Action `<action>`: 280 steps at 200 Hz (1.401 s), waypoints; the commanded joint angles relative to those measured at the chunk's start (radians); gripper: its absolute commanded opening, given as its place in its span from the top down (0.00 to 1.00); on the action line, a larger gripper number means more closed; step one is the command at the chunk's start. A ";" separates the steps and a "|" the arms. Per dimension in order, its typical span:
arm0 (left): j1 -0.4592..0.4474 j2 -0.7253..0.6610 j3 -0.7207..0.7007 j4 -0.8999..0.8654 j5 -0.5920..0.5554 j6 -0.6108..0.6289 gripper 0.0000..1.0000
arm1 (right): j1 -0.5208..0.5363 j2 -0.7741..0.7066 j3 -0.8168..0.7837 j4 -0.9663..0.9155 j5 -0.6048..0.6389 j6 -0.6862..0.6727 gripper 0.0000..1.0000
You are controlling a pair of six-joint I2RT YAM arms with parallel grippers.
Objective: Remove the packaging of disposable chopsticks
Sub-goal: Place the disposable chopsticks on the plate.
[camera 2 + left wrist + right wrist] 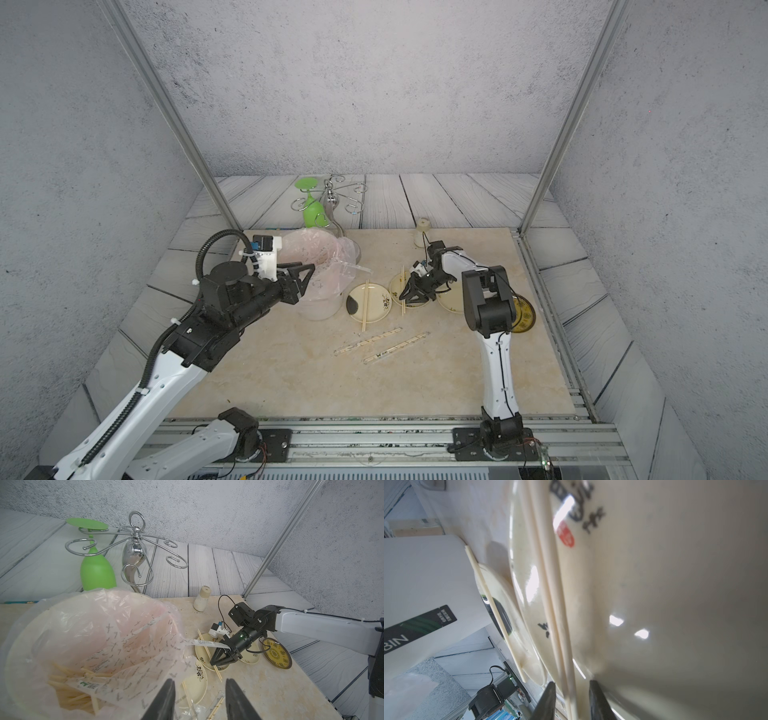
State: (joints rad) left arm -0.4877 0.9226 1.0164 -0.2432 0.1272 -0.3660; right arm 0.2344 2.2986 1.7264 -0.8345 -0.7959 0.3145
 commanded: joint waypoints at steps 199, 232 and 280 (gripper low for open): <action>-0.402 0.436 0.268 -0.547 0.004 0.208 0.59 | -0.070 -0.936 -0.541 0.063 0.404 0.049 0.54; -0.453 0.629 0.327 -0.533 0.014 0.221 0.59 | -0.089 -1.205 -0.682 0.092 0.490 0.046 0.52; -0.536 0.978 0.574 -0.673 -0.062 0.295 0.59 | -0.093 -1.479 -0.770 0.114 0.574 0.013 0.46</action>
State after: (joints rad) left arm -0.9920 1.7760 1.4746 -0.8055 0.1013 -0.1333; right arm 0.1455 0.9001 0.9833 -0.7422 -0.3004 0.3527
